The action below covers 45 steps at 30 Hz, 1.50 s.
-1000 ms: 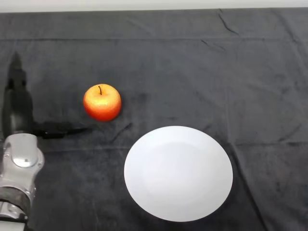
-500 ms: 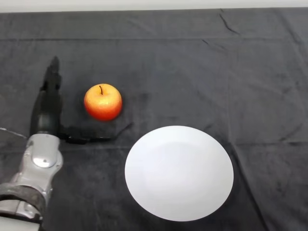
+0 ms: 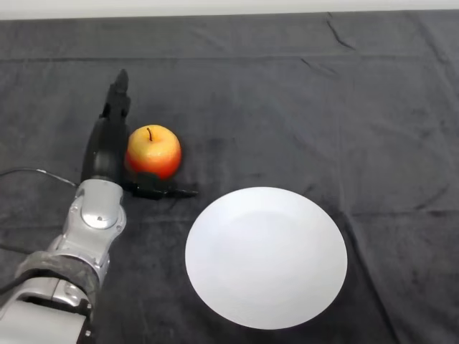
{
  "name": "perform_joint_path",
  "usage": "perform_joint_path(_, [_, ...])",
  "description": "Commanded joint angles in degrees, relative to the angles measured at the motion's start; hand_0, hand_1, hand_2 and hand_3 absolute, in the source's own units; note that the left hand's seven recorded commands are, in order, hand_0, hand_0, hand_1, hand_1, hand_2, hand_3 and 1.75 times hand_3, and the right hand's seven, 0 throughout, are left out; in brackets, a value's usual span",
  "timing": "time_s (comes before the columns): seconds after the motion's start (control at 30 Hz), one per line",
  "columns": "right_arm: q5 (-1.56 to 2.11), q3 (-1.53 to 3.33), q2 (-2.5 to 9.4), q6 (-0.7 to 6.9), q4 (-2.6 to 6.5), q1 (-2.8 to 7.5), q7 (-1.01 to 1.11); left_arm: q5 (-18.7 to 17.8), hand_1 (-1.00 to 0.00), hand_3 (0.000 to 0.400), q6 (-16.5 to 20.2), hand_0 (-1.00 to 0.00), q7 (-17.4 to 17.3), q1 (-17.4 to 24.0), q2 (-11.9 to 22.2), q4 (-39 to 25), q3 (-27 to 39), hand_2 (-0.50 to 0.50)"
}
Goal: Move the apple to the plate
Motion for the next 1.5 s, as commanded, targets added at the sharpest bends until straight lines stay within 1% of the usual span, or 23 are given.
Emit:
perform_joint_path(0.03, [-0.21,-0.85,-1.87,0.29,-0.08,0.14,0.02,-1.89,0.0,0.0,1.6,0.0,-0.62,-4.6,0.04,2.67,0.2,0.0])
perform_joint_path(0.37, [-0.2,-0.84,-1.87,0.29,-0.08,0.14,0.02,-3.02,0.0,0.0,6.33,0.0,-1.28,-5.49,-0.14,2.92,0.63,0.0])
perform_joint_path(0.77, [-0.2,-0.83,-1.87,0.29,-0.09,0.14,0.02,-3.45,0.0,0.0,8.55,0.0,-1.39,-5.72,-0.17,2.04,0.41,0.0])
perform_joint_path(0.8, [-0.2,-0.83,-1.87,0.29,-0.09,0.14,0.02,-3.46,-0.02,0.089,8.66,-0.22,-1.38,-5.73,-0.18,1.94,0.36,-0.1])
perform_joint_path(0.83, [-0.2,-0.83,-1.87,0.29,-0.09,0.14,0.02,-3.47,-0.05,0.11,8.77,-0.27,-1.38,-5.75,-0.19,1.86,0.31,-0.11])
perform_joint_path(0.87, [-0.2,-0.83,-1.87,0.29,-0.09,0.14,0.02,-3.48,-0.16,0.193,8.86,-0.48,-1.38,-5.76,-0.19,1.79,0.26,-0.16])
perform_joint_path(0.9, [-0.2,-0.83,-1.87,0.29,-0.09,0.14,0.02,-3.48,-0.31,0.251,8.93,-0.63,-1.38,-5.76,-0.19,1.72,0.22,-0.16])
perform_joint_path(0.93, [-0.2,-0.83,-1.87,0.29,-0.09,0.14,0.02,-3.48,-0.56,0.376,8.99,-0.94,-1.38,-5.76,-0.19,1.66,0.17,-0.19])
perform_joint_path(0.97, [-0.2,-0.83,-1.87,0.29,-0.09,0.14,0.02,-3.48,-0.74,0.4,9.04,-1.0,-1.37,-5.75,-0.19,1.59,0.12,-0.13])
perform_joint_path(1.03, [-0.2,-0.83,-1.86,0.29,-0.1,0.14,0.02,-3.46,-0.95,0.4,9.16,-1.0,-1.32,-5.73,-0.22,1.46,-0.02,-0.02])
perform_joint_path(1.07, [-0.2,-0.82,-1.86,0.29,-0.1,0.14,0.02,-3.44,-1.0,0.4,9.22,-1.0,-1.28,-5.73,-0.26,1.4,-0.1,0.0])
perform_joint_path(1.5, [-0.19,-0.81,-1.86,0.28,-0.11,0.14,0.02,-2.93,-1.0,0.4,9.74,-1.0,-1.13,-5.92,-0.39,0.88,-1.38,0.0])
